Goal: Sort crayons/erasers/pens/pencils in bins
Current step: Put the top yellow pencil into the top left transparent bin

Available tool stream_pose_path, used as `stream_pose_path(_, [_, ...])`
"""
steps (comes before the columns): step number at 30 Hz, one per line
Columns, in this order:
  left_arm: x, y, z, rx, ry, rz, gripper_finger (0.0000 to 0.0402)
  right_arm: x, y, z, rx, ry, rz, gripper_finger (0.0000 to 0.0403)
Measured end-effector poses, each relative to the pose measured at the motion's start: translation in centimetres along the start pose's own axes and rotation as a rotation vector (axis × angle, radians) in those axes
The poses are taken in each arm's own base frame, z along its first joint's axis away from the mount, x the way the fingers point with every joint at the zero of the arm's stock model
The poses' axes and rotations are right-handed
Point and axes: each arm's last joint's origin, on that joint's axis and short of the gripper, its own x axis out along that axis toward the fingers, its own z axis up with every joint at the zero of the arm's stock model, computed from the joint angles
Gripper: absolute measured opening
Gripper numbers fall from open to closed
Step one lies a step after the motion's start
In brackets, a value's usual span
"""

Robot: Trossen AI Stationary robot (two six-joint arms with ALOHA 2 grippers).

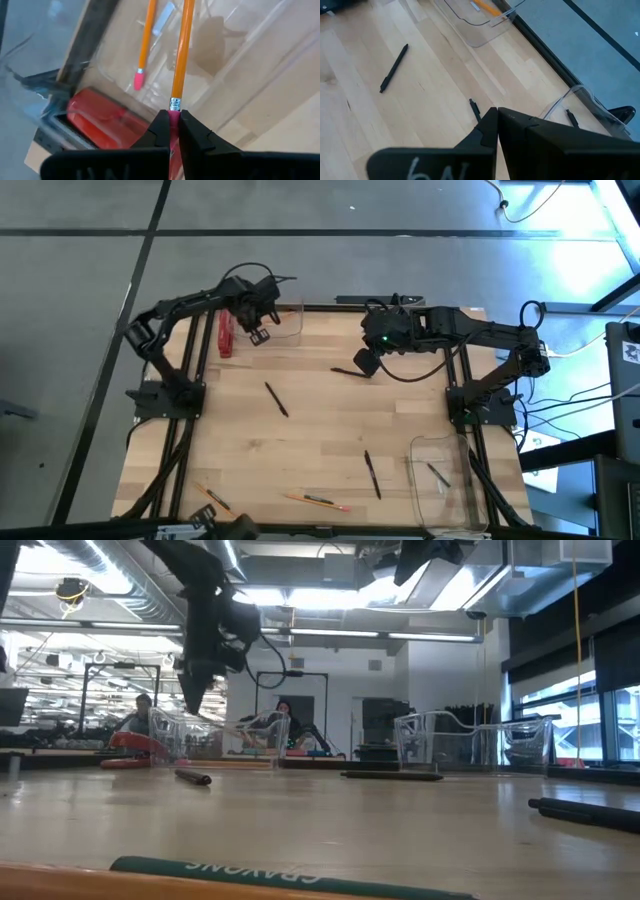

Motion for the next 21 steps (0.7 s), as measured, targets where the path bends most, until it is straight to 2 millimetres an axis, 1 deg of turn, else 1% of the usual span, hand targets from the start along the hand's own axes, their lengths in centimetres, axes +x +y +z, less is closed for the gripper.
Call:
stream_pose_path(7, [2.1, -0.4, 0.8, 0.017, 0.069, -0.008, 0.0005, 0.0, 0.0, 0.0, 0.000, 0.000, 0.000, 0.0016])
stream_pose_path(12, [2.7, -0.5, 1.0, 0.020, 0.086, -0.010, 0.0011, 0.0, 0.0, 0.0, 0.000, 0.000, 0.000, 0.0016])
stream_pose_path(16, [2.7, -0.5, 1.0, 0.018, 0.078, -0.009, 0.0034, 0.0, 0.0, 0.0, 0.000, 0.000, 0.000, 0.0016])
stream_pose_path(21, [2.7, -0.5, 1.1, 0.017, 0.077, -0.008, 0.0072, 0.0, 0.0, 0.0, 0.000, 0.000, 0.000, 0.0016])
